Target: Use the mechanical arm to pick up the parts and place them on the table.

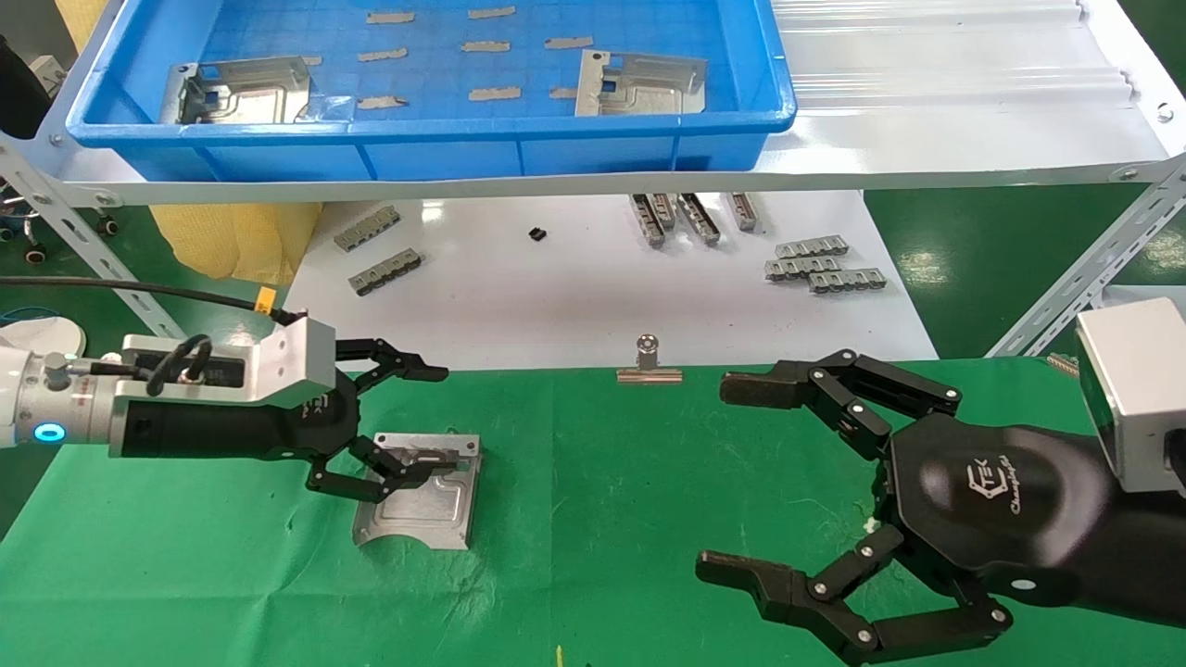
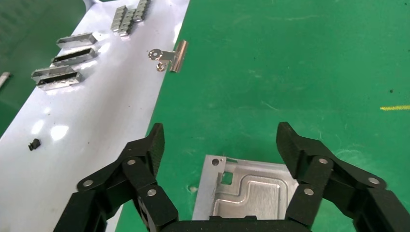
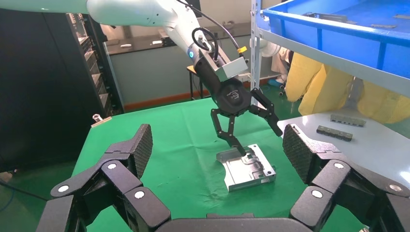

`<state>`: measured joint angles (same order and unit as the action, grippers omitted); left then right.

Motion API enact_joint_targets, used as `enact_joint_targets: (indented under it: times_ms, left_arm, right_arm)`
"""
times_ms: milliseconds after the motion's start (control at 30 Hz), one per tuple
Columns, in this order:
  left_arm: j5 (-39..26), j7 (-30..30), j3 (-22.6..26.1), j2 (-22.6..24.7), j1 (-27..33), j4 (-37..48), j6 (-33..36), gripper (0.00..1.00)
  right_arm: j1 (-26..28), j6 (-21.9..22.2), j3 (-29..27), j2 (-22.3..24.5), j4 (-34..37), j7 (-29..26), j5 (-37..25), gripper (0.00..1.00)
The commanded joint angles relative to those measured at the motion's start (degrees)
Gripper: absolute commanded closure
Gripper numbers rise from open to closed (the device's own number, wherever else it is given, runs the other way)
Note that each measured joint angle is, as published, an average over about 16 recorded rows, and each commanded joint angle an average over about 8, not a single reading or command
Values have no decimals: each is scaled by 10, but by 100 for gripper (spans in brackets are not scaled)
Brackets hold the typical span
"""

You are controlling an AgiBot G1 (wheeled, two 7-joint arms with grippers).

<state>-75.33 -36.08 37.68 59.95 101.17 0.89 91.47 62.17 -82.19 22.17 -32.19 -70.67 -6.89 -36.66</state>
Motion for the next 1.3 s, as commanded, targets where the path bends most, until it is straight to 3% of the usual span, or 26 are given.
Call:
enact_joint_targets:
  times_ms: [33, 1300]
  left_arm:
    - [0, 0, 0, 0, -1, -3, -1, 0]
    - [216, 303, -140, -161, -256, -482, -37, 0]
  right_arm:
    - [0, 0, 0, 0, 0, 0, 0, 0]
    - [0, 0, 0, 0, 0, 0, 0, 0]
